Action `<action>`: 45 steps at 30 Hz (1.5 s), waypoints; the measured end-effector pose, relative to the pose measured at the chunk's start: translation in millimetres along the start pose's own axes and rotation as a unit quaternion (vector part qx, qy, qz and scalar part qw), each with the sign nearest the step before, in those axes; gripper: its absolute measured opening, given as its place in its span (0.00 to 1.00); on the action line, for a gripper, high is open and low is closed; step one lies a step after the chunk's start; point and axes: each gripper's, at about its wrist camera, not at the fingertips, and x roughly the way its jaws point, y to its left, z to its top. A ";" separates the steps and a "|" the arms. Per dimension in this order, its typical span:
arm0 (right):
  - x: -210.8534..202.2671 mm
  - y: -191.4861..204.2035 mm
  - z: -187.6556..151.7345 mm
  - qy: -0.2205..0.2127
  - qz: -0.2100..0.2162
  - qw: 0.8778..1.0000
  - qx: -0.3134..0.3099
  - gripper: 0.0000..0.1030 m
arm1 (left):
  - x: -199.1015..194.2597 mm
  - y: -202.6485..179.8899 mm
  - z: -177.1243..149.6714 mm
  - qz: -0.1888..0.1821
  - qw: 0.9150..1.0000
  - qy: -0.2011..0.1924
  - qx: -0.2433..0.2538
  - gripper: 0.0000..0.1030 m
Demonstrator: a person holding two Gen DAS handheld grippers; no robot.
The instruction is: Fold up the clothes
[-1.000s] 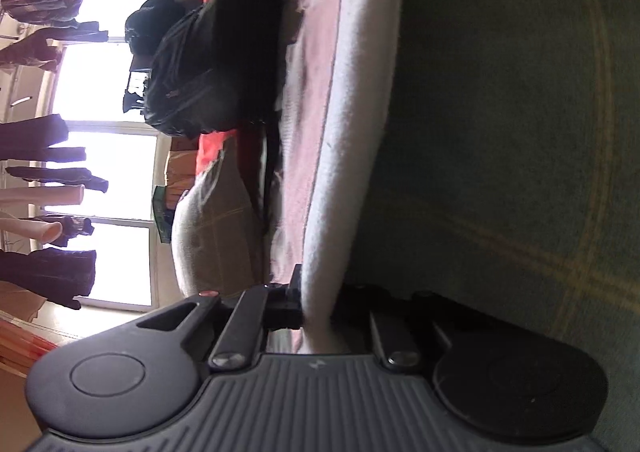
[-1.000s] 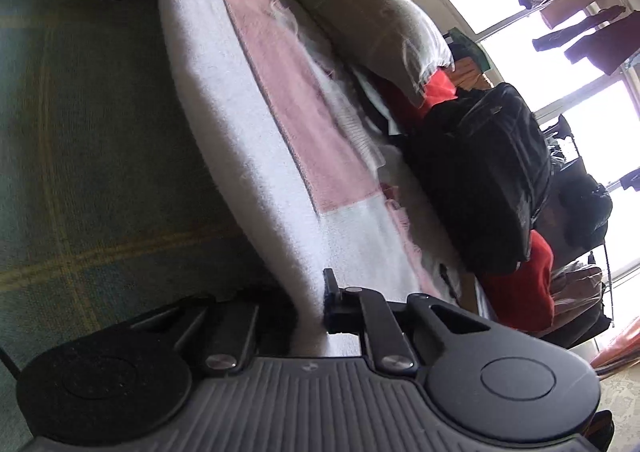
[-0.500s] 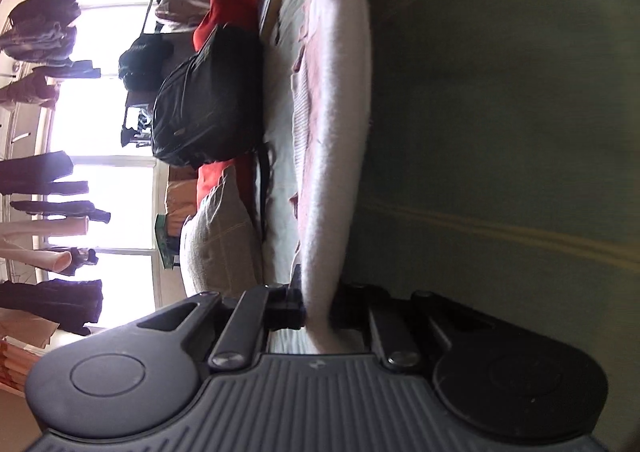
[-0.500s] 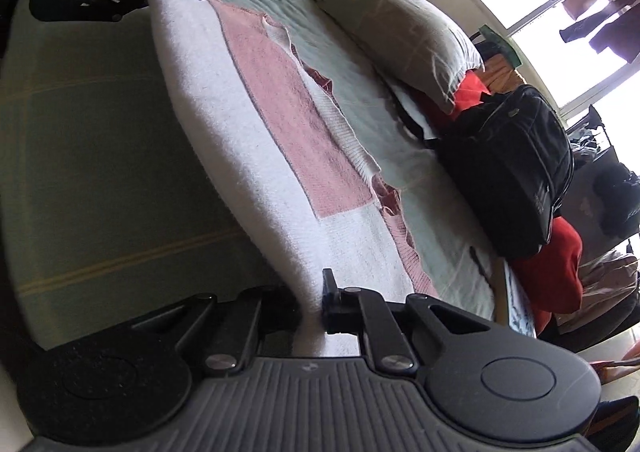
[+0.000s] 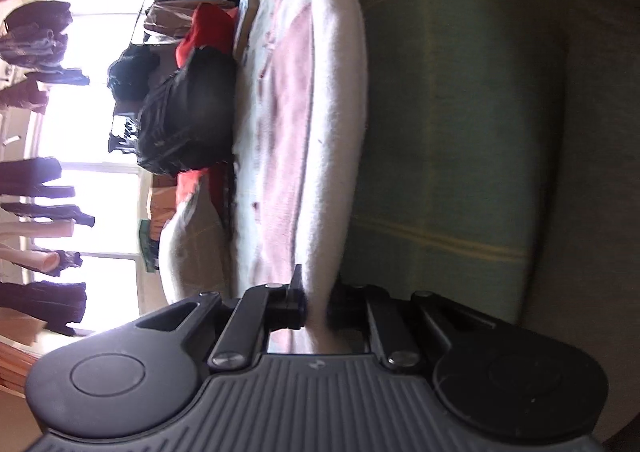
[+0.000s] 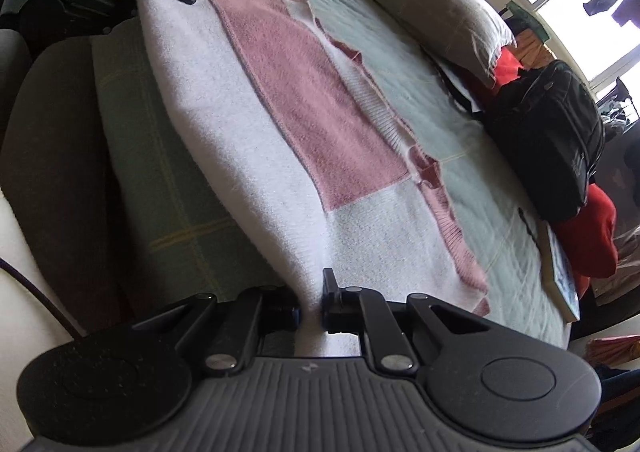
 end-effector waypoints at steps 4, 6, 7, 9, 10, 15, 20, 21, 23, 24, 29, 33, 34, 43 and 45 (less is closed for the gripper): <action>10.7 -9.4 -6.8 0.009 0.055 0.998 0.042 0.28 | -6.6 -0.2 -4.0 -0.040 0.999 -0.001 -0.030 0.17; 10.6 -17.5 -12.0 0.006 0.082 0.994 0.069 0.30 | -16.8 8.6 -9.5 -0.060 0.997 -0.004 -0.054 0.17; 4.1 -22.4 -15.6 -0.001 0.096 0.992 0.087 0.30 | -22.7 14.3 -12.8 -0.070 0.995 -0.006 -0.068 0.17; -11.5 -34.0 -23.1 -0.025 0.128 0.984 0.124 0.30 | -32.9 28.6 -19.7 -0.084 0.991 -0.011 -0.102 0.17; -21.2 -41.1 -26.3 -0.048 0.141 0.979 0.140 0.31 | -35.2 40.4 -23.3 -0.083 0.988 -0.013 -0.128 0.17; -45.0 -74.6 -30.0 -0.125 0.146 0.957 0.217 0.46 | -31.5 89.3 -35.1 -0.078 0.963 -0.021 -0.257 0.28; -1.7 -71.3 -32.1 -0.078 0.158 0.950 0.259 0.46 | -8.7 78.8 -48.1 -0.142 0.924 -0.007 -0.354 0.37; 7.6 -65.7 -35.7 -0.064 0.160 0.950 0.261 0.47 | -8.6 69.4 -50.4 -0.154 0.919 0.003 -0.363 0.38; 25.3 -53.4 -43.6 -0.034 0.158 0.952 0.261 0.50 | -6.9 55.8 -59.6 -0.164 0.911 0.026 -0.377 0.40; 26.4 -51.0 -46.1 -0.031 0.155 0.952 0.261 0.50 | -8.4 52.2 -64.8 -0.164 0.907 0.030 -0.386 0.40; 4.3 -57.6 -44.3 -0.062 0.121 0.958 0.254 0.55 | -15.6 81.8 -66.6 -0.152 0.890 0.011 -0.429 0.51; -8.6 -83.4 -31.7 -0.098 0.078 0.961 0.248 0.73 | -10.9 118.7 -54.6 -0.139 0.871 -0.045 -0.469 0.75; -7.7 -89.8 -29.6 -0.104 0.069 0.960 0.249 0.76 | -5.8 126.6 -51.0 -0.141 0.863 -0.056 -0.482 0.78; 53.2 -109.1 -67.8 -0.071 0.105 0.934 0.333 0.76 | 83.2 116.4 -62.8 -0.216 0.773 -0.017 -0.596 0.78; 50.1 -110.9 -74.6 -0.082 0.110 0.929 0.343 0.76 | 93.4 107.9 -73.4 -0.220 0.759 0.005 -0.612 0.82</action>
